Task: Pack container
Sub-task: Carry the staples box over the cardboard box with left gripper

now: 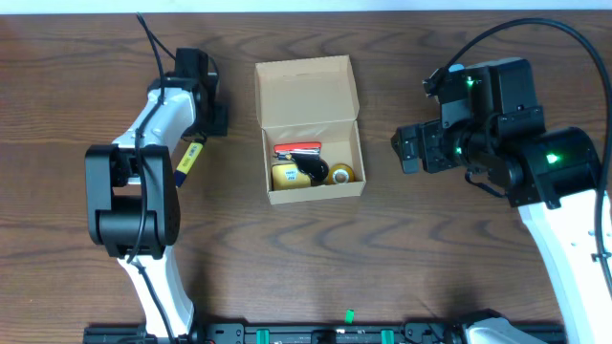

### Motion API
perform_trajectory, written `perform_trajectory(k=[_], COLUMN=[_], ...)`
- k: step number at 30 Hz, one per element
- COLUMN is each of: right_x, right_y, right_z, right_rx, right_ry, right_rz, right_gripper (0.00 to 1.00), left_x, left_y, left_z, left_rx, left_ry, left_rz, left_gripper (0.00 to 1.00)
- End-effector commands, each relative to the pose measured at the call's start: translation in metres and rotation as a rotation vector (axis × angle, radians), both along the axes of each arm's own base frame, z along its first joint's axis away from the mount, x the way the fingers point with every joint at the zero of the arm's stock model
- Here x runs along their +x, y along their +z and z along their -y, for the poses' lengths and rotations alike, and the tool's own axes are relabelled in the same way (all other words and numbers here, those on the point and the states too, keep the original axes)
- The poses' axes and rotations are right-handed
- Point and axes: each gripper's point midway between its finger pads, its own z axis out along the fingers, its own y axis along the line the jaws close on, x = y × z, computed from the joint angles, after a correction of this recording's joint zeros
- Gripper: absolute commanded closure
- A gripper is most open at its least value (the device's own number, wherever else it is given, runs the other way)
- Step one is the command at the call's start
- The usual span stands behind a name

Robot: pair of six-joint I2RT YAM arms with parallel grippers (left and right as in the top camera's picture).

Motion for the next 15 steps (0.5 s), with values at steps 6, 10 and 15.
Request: perform_trajectory(k=[6, 10, 15], right_x=[0.001, 0.001, 0.001], right_y=[0.004, 0.004, 0.004], right_z=[0.001, 0.001, 0.001], right_rx=[0.000, 0.000, 0.000], right_ry=[0.006, 0.006, 0.006], right_rz=[0.010, 0.010, 0.010], right_gripper=[0.01, 0.01, 0.01], left_x=[0.019, 0.009, -0.015], left_y=[0.109, 0.166, 0.208], left_z=[-0.006, 0.019, 0.062], left_rx=[0.004, -0.044, -0.096], left_ry=[0.087, 0.060, 0.021], left_rz=[0.147, 0.228, 0.295], left_gripper=[0.54, 0.53, 0.51])
